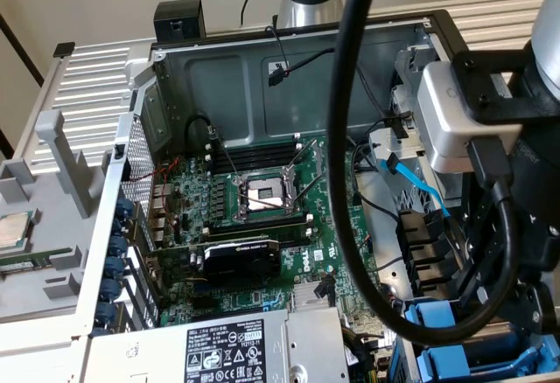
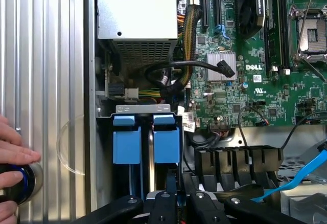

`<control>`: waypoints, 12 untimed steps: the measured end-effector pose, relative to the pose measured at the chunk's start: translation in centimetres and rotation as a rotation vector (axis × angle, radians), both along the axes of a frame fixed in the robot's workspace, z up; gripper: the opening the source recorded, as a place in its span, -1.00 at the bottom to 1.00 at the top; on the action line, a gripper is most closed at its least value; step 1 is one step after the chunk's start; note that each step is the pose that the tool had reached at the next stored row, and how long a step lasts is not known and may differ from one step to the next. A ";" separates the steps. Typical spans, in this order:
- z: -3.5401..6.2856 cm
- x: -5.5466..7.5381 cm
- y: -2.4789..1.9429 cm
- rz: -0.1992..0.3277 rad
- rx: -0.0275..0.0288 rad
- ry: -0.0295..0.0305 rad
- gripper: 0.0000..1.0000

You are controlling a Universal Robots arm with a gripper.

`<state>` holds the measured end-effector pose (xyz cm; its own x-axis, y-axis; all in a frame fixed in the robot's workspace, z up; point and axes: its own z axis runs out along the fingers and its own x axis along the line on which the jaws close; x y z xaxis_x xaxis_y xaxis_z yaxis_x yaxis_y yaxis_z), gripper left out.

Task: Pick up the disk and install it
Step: 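Insert the first disk wire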

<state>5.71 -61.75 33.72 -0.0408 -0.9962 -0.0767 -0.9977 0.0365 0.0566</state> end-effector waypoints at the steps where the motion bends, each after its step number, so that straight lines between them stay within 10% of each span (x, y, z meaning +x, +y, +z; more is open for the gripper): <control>1: 0.00 0.0 0.00 0.000 0.0003 0.0000 -0.67; 12: 0.68 0.0 0.00 0.000 0.0007 -0.0009 -0.40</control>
